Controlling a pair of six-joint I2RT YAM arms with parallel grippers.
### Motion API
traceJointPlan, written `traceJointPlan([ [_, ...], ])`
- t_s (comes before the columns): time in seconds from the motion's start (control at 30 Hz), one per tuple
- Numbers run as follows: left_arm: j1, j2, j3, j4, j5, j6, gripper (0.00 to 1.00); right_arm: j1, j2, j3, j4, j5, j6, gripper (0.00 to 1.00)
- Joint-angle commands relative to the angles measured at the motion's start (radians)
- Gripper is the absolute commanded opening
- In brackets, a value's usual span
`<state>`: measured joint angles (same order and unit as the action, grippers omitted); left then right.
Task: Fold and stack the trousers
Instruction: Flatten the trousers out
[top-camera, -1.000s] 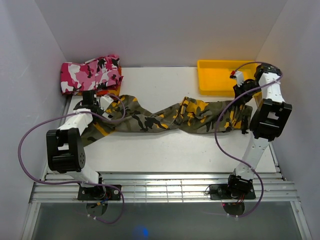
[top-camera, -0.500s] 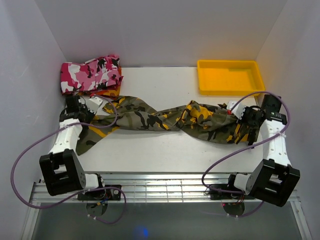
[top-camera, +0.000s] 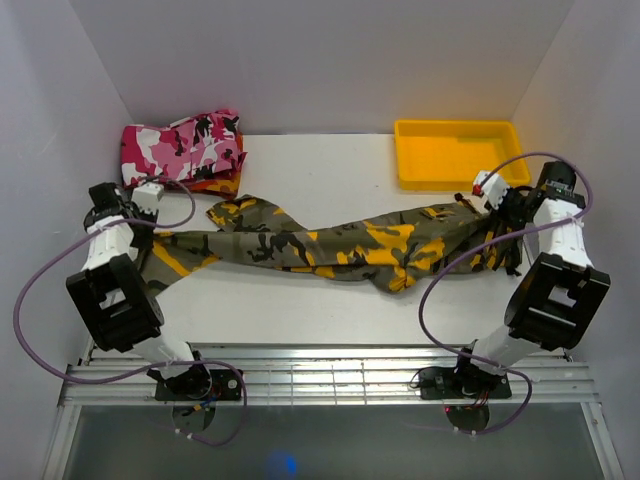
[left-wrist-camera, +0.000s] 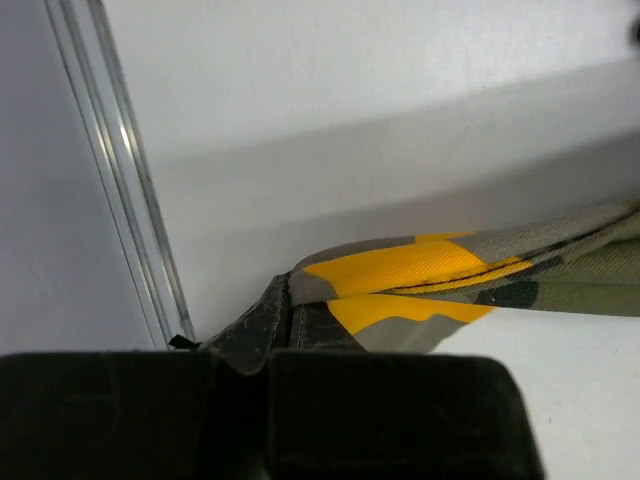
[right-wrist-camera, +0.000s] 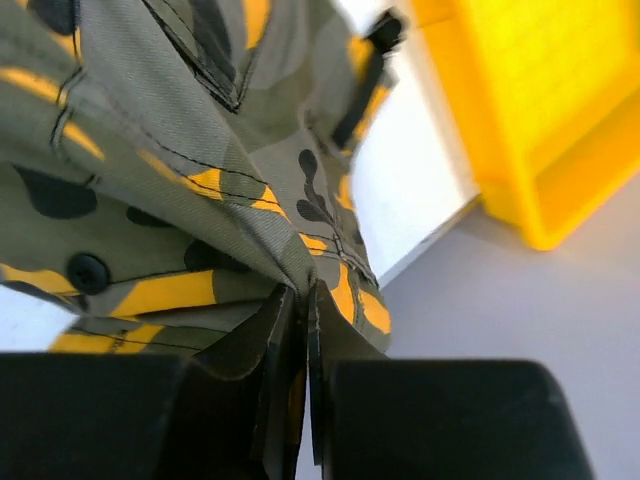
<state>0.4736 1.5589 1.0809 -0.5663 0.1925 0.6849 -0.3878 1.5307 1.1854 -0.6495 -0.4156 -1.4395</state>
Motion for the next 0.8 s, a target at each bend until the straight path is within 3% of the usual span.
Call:
traceJointPlan([
  [0.0, 0.048, 0.024, 0.172, 0.06, 0.022, -0.117, 0.0, -0.017, 0.038, 0.187, 0.048, 0.024, 0.174, 0.08],
  [0.1, 0.08, 0.039, 0.25, 0.105, 0.057, -0.179, 0.0, -0.029, -0.021, 0.139, 0.192, 0.003, 0.18, 0.08],
  [0.17, 0.092, 0.053, 0.283, 0.109, 0.071, -0.197, 0.0, -0.034, -0.076, 0.019, 0.344, -0.018, 0.173, 0.08],
  [0.27, 0.096, 0.049, 0.298, 0.08, 0.108, -0.171, 0.0, -0.037, -0.208, -0.184, 0.404, -0.087, 0.004, 0.08],
  [0.4, 0.096, -0.014, 0.199, 0.043, 0.157, -0.093, 0.0, -0.048, -0.32, -0.363, 0.413, -0.072, -0.16, 0.08],
  [0.5, 0.103, -0.121, 0.074, 0.082, 0.186, -0.061, 0.0, -0.065, -0.355, -0.403, 0.514, -0.074, -0.035, 0.08],
  [0.67, 0.155, -0.301, -0.044, -0.004, 0.39, 0.068, 0.0, -0.146, -0.463, -0.495, 0.607, -0.195, -0.028, 0.08],
  [0.77, 0.155, -0.378, -0.119, -0.14, 0.436, 0.273, 0.0, -0.177, -0.532, -0.556, 0.486, -0.232, -0.25, 0.22],
])
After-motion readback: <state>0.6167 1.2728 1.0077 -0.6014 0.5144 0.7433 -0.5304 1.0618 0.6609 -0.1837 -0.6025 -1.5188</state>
